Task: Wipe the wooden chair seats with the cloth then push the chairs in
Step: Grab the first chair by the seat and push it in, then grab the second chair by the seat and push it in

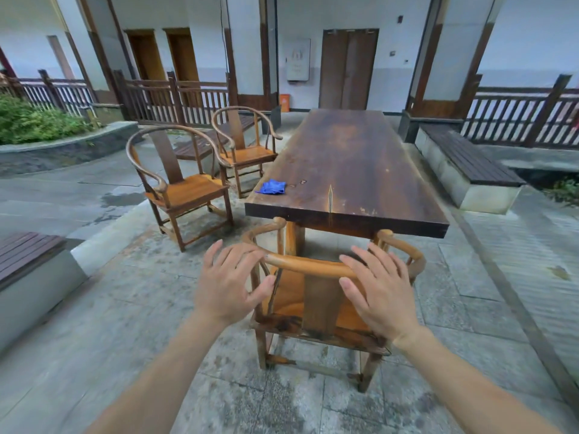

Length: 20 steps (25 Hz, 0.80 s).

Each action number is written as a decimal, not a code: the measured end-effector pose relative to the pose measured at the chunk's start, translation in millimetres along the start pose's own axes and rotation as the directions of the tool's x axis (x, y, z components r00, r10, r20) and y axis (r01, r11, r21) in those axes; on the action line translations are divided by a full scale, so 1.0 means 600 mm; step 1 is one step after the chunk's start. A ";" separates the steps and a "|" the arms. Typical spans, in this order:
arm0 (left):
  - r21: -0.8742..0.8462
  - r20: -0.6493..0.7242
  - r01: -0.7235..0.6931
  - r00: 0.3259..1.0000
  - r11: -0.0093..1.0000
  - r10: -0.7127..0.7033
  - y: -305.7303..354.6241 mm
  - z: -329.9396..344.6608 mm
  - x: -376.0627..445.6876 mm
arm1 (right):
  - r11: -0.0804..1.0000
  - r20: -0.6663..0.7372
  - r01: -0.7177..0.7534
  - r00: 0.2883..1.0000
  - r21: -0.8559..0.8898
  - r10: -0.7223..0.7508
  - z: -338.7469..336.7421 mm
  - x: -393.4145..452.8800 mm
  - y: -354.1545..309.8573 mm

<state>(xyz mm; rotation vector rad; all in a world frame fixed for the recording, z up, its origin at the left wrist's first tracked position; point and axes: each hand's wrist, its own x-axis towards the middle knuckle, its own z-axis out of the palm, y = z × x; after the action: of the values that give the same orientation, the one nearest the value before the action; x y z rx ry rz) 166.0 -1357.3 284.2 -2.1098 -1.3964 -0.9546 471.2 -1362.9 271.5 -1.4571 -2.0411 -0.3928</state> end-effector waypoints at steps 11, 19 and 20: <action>0.080 -0.006 0.060 0.998 0.995 -0.060 -0.011 -0.076 -0.018 | 0.986 -0.023 0.126 0.992 0.105 -0.125 -0.028 0.059 -0.046; 0.273 -0.078 0.217 0.976 0.937 -0.203 -0.137 -0.169 -0.117 | 0.888 -0.031 0.314 0.946 0.335 -0.323 0.071 0.146 -0.209; 0.292 -0.093 0.237 0.971 0.927 -0.219 -0.157 -0.179 -0.127 | 0.876 -0.038 0.332 0.939 0.350 -0.341 0.082 0.159 -0.233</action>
<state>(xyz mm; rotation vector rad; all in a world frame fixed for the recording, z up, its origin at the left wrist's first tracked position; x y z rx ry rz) 27.3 -1440.0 297.7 -1.7101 -1.6667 -0.8188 305.7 -1313.6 305.9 -0.8966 -2.2501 -0.1323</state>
